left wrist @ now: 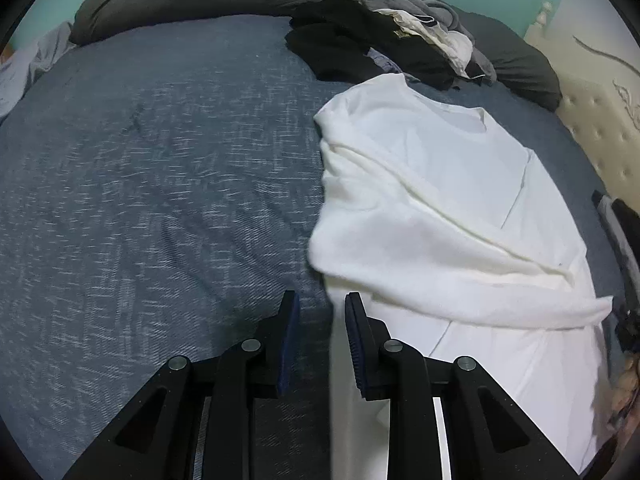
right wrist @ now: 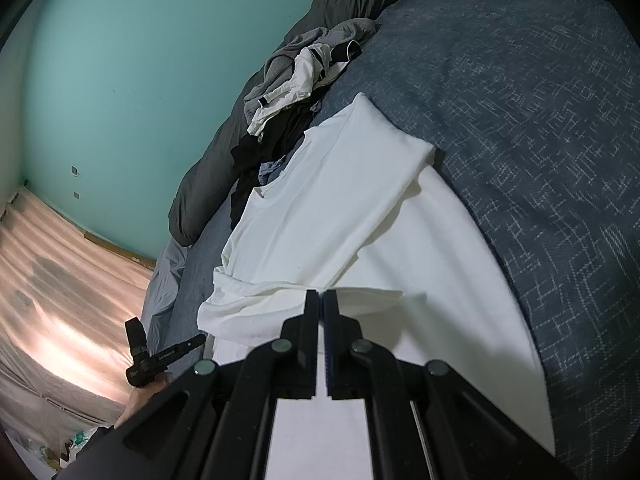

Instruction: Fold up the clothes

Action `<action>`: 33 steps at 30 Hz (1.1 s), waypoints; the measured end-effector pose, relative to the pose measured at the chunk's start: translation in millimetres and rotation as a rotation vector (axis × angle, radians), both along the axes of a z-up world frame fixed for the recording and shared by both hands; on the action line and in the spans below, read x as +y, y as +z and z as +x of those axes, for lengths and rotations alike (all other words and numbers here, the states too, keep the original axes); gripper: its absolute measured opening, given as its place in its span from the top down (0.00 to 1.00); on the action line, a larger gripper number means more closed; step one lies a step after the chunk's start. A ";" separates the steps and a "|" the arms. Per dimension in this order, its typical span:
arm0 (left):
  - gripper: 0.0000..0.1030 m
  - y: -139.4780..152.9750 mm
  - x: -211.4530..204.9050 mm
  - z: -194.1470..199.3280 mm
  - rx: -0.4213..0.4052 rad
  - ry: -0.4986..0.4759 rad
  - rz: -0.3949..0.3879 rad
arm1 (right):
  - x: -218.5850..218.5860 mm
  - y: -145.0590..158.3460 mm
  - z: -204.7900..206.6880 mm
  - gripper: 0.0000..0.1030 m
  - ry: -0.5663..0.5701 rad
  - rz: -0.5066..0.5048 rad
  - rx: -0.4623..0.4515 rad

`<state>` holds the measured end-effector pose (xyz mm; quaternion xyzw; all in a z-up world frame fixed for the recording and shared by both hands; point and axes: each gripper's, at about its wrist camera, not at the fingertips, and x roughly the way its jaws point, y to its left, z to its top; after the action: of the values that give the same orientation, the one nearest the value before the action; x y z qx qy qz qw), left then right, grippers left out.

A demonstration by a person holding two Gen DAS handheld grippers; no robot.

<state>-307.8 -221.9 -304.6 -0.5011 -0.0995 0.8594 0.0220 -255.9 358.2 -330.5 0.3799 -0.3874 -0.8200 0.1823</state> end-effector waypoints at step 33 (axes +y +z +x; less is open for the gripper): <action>0.95 -22.8 -28.5 -23.1 0.027 0.145 0.035 | 2.1 -2.8 -3.3 0.98 0.008 -0.002 -0.014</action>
<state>-330.9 -250.4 -327.5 -0.4807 -0.1502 0.8634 -0.0302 -259.2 360.4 -333.2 0.3871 -0.3882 -0.8160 0.1833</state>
